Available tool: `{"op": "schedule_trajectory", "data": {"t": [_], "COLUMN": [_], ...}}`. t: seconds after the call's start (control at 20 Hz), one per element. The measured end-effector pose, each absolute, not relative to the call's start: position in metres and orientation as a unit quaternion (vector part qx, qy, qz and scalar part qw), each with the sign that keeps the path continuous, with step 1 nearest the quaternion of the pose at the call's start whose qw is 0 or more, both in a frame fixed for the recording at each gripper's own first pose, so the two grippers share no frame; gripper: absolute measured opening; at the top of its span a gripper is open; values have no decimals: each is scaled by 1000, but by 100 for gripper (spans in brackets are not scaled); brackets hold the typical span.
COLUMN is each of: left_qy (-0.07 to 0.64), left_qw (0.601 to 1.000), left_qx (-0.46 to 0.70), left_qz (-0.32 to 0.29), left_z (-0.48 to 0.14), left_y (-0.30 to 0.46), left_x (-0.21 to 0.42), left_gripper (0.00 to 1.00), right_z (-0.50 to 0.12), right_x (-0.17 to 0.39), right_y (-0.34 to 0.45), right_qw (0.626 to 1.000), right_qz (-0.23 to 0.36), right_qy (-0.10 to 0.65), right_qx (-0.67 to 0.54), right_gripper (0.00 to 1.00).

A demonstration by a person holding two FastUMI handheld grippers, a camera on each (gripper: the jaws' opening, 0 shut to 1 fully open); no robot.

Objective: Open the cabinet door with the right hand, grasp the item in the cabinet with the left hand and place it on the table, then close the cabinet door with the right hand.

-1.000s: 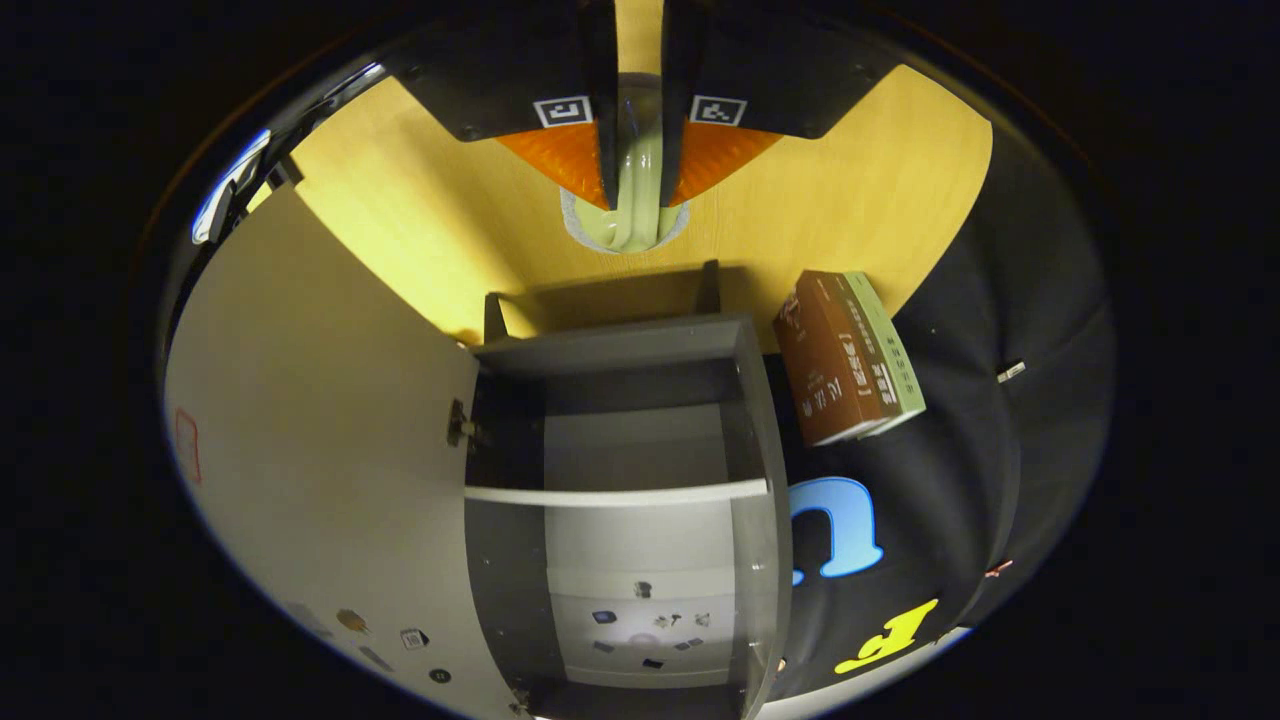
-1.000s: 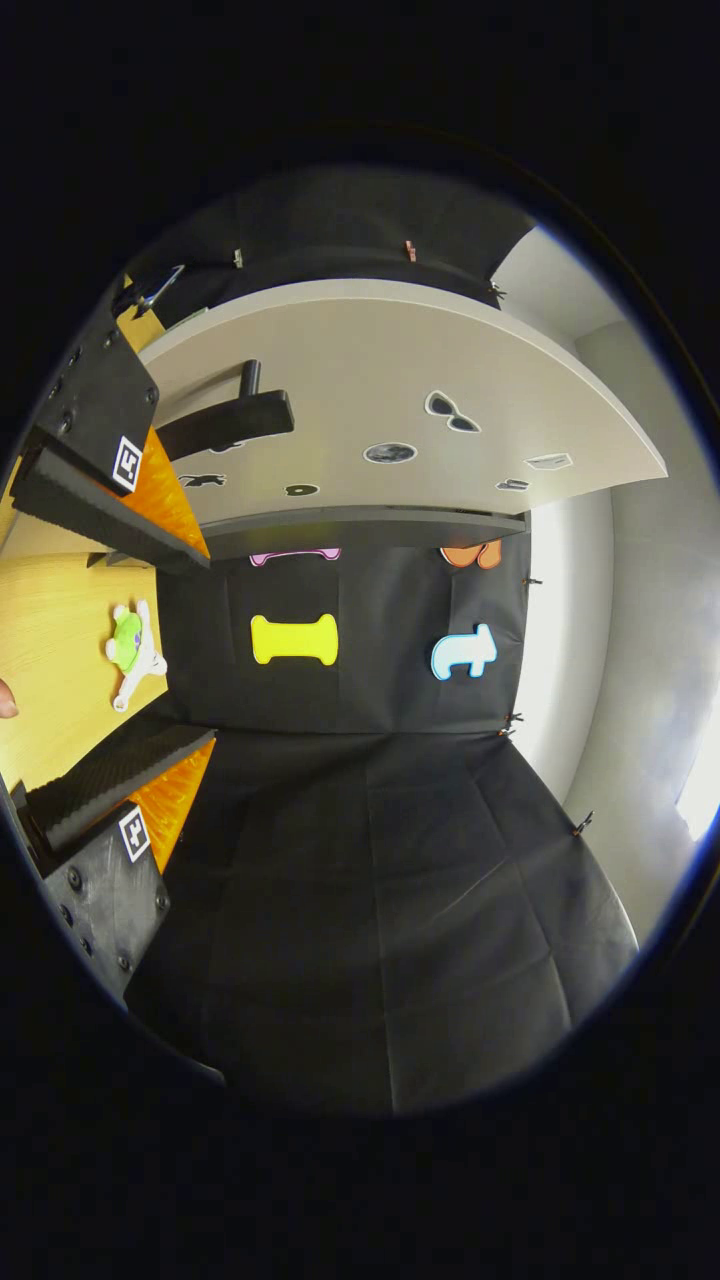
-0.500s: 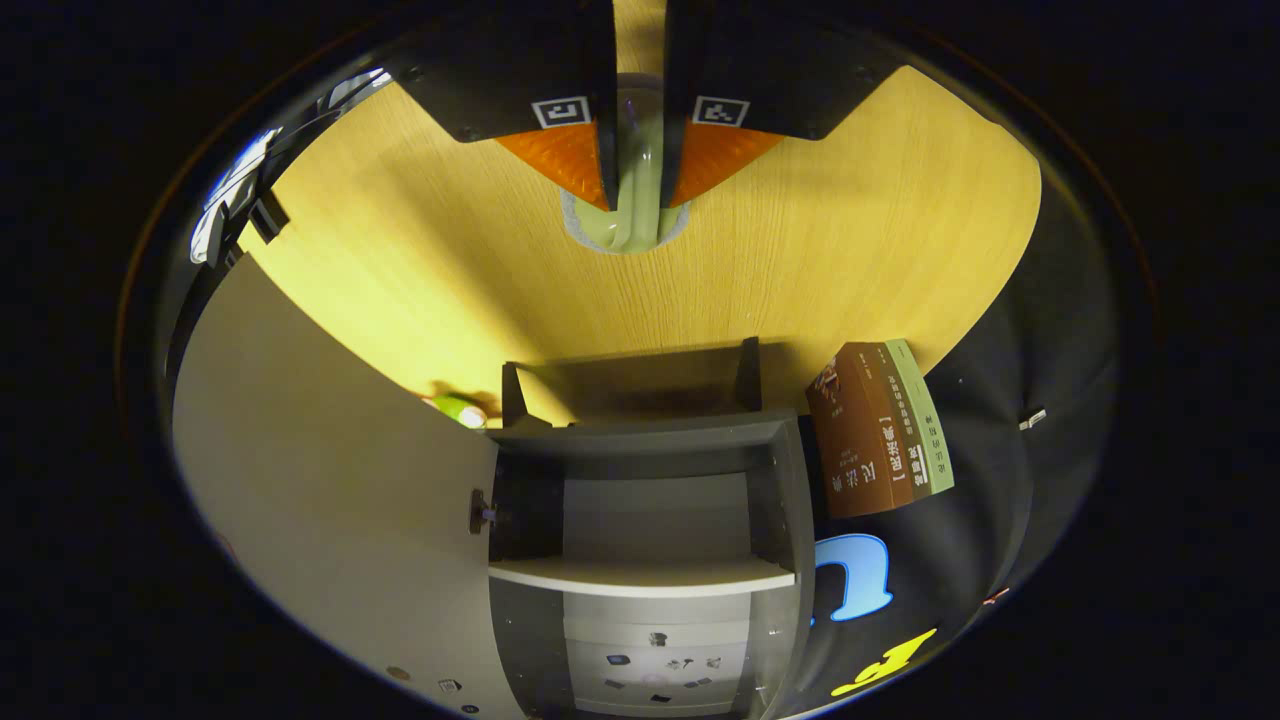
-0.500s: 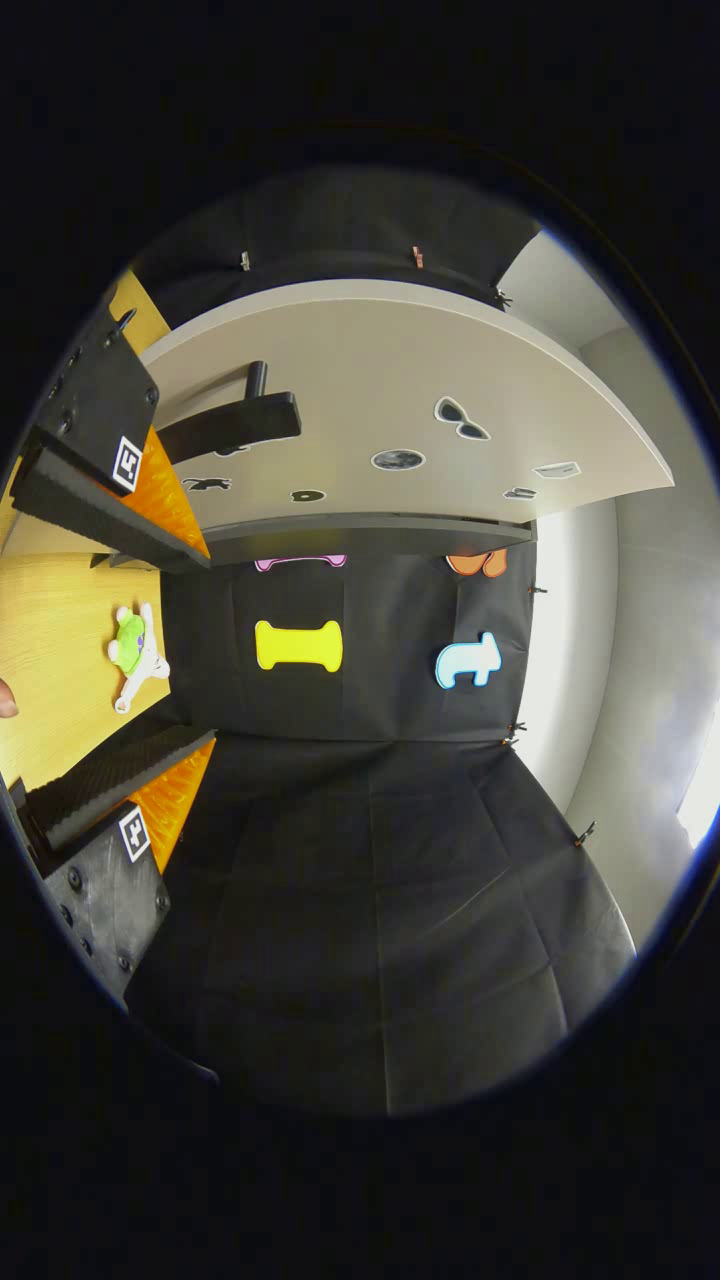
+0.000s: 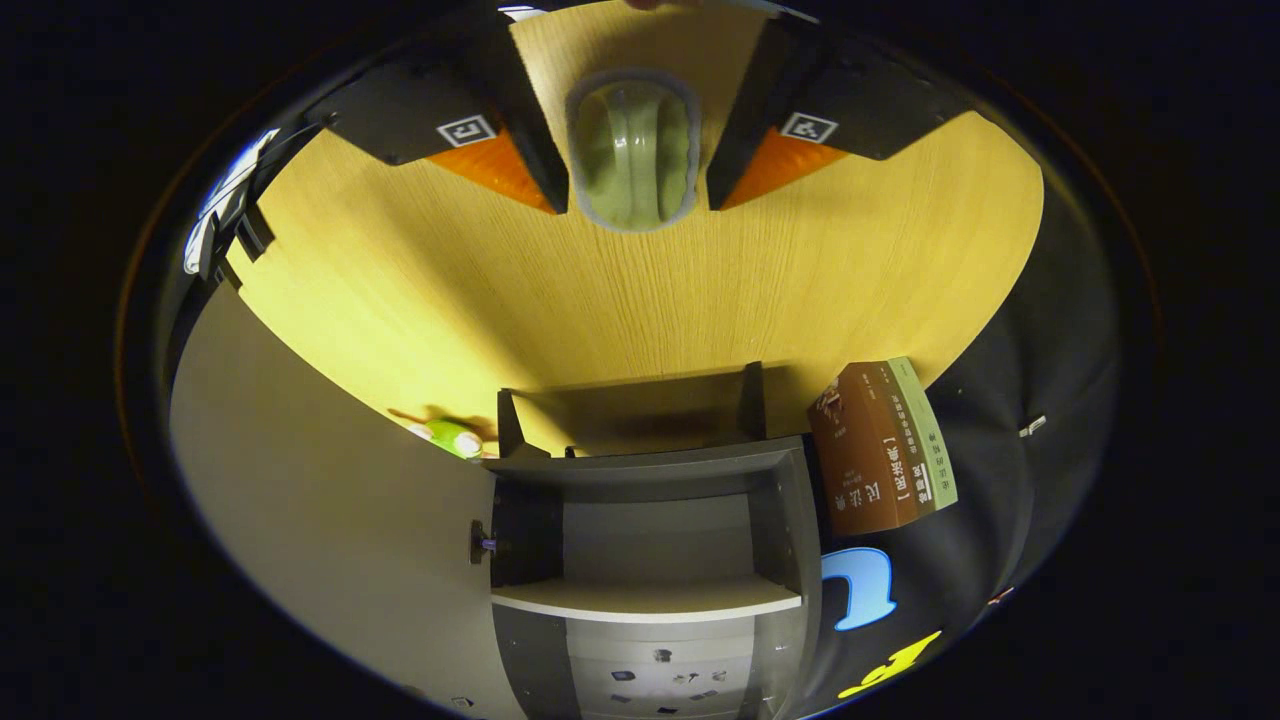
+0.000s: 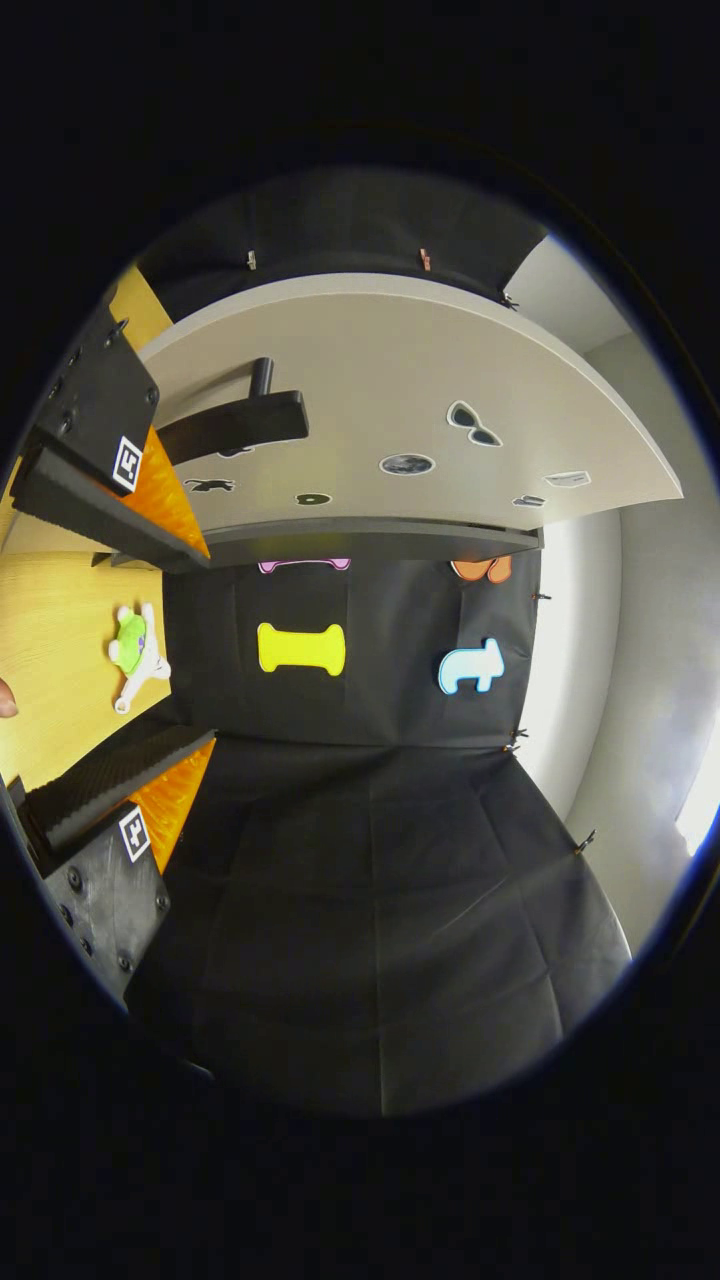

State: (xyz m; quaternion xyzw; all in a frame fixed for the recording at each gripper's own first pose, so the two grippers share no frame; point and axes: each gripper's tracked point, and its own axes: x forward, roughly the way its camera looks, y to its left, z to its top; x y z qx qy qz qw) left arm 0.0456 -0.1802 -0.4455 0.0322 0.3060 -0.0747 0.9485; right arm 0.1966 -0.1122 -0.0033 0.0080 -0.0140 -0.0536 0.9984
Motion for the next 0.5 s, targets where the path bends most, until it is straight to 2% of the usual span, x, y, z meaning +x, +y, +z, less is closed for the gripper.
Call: {"op": "schedule_trajectory", "data": {"t": [0.05,0.1,0.3,0.5], "left_qy": [302,298,276,230], "left_qw": [950,951,957,970], "left_qx": [32,28,2,1], "left_qz": [-77,-81,-94,-83], "left_z": [-442,-438,-406,-344], "left_y": [-181,-183,-184,-164], "left_x": [47,48,52,62], "left_gripper": [93,94,94,94], "right_z": [-4,-4,-4,-3], "right_x": [197,198,200,202], "right_y": [-112,-111,-110,-108], "right_qw": [998,998,998,998], "right_qz": [-54,-54,-56,-57], "right_qy": [-14,-14,-13,-13], "right_qx": [8,8,4,7], "right_gripper": [98,98,98,98]}}
